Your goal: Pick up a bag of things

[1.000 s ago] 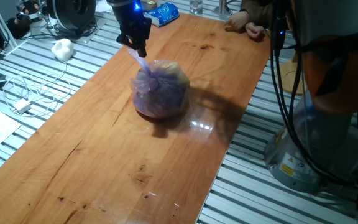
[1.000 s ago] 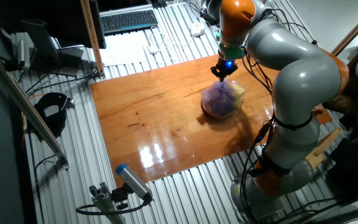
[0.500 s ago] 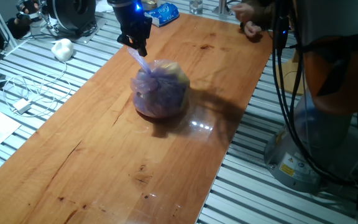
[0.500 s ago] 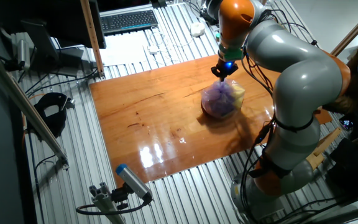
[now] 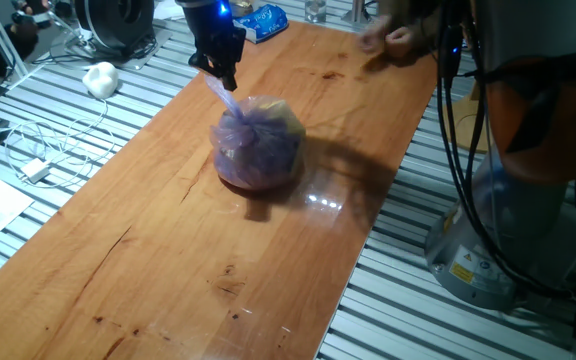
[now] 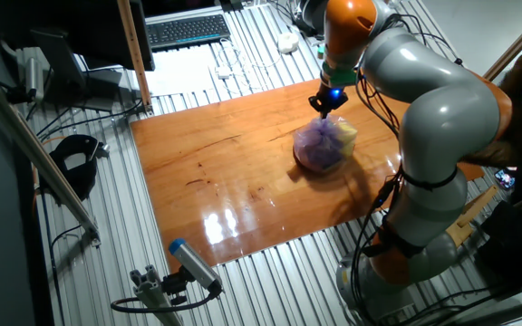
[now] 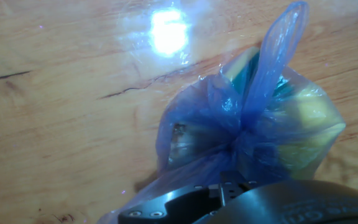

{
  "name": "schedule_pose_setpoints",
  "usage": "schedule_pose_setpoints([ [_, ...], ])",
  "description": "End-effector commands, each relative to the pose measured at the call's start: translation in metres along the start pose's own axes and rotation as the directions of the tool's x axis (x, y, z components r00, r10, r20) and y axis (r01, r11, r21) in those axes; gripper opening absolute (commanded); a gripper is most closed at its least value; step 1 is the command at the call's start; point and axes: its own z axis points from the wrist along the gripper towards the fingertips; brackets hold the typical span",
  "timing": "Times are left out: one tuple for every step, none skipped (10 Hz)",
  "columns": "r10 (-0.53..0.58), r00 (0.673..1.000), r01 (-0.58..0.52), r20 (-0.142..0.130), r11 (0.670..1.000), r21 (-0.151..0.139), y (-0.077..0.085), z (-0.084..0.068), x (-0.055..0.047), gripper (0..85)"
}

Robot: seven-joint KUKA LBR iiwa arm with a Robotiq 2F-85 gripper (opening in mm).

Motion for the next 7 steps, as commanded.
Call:
schedule_pose_setpoints([
  [0.017, 1.000, -0.017, 0.003, 1.000, -0.010, -0.0001, 0.0001, -0.0001, 0.0],
  [0.045, 0.999, -0.045, 0.002, 0.999, -0.001, -0.0001, 0.0001, -0.0001, 0.0],
  [0.068, 0.998, -0.069, 0.003, 0.997, 0.030, -0.0001, 0.0001, -0.0001, 0.0],
  [0.090, 0.996, -0.090, 0.000, 0.994, 0.056, -0.0001, 0.0001, -0.0001, 0.0],
  [0.097, 0.995, -0.096, -0.003, 0.992, 0.079, -0.0001, 0.0001, -0.0001, 0.0],
  [0.110, 0.994, -0.110, -0.002, 0.991, 0.079, -0.0001, 0.0001, -0.0001, 0.0],
  [0.117, 0.993, -0.116, 0.001, 0.991, 0.070, -0.0001, 0.0001, -0.0001, 0.0],
])
